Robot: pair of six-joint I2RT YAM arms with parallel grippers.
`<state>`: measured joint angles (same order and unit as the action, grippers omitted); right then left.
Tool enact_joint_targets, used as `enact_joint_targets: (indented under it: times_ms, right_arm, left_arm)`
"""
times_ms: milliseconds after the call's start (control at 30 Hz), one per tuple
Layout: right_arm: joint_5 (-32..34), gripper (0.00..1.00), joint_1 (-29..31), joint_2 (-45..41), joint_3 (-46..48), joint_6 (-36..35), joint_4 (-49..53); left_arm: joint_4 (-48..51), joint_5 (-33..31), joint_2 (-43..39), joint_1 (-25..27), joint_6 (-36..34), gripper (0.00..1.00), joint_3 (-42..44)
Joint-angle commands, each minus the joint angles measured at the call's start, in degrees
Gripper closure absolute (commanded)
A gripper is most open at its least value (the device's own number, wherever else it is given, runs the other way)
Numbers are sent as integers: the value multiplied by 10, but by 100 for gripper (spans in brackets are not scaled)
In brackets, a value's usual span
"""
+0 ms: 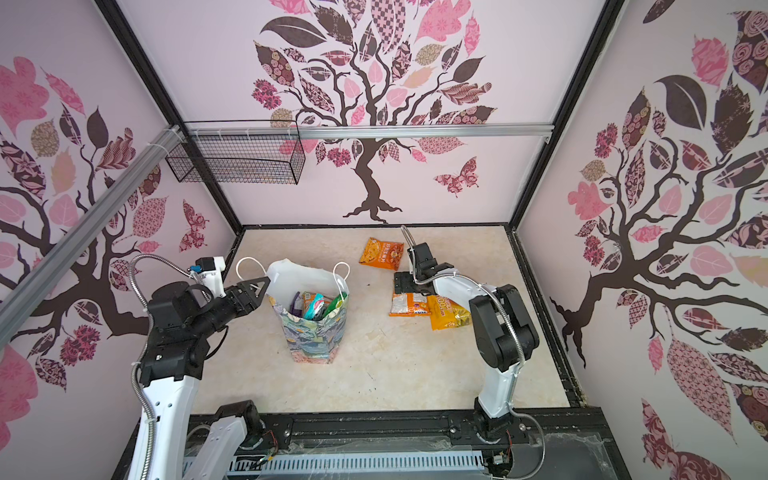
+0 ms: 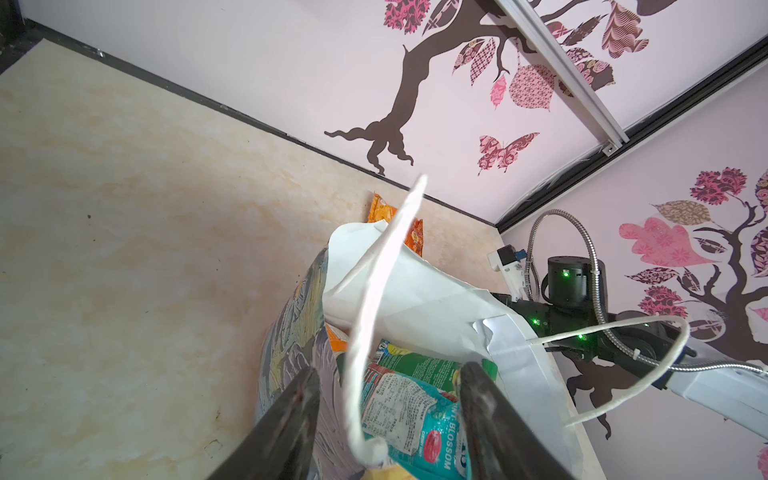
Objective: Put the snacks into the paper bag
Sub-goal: 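Lower the right gripper onto the Fox's packet's edge nearest the robot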
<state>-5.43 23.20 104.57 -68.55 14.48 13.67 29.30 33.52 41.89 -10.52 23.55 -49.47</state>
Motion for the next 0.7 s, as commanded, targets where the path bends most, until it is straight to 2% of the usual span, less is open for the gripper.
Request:
enact_joint_targets:
  times_ms: [0, 167, 367, 467, 667]
  right_arm:
    - [-53, 6, 16, -5, 22, -15, -8]
    - [-75, 7, 31, -57, 82, -5, -3]
    - [-90, 10, 61, -130, 195, 43, -37]
    - [-45, 9, 95, -189, 221, 56, -9]
    - [-59, 10, 103, -325, 228, 101, 38]
  left_arm:
    - [-5, 7, -4, -2, -13, 42, 4]
    - [-1, 4, -12, -3, -18, 42, 2]
    - [-11, 6, -29, -3, -12, 42, 7]
    - [-10, 4, -27, -2, -13, 42, 7]
    - [-14, 0, -28, -2, -11, 41, 10]
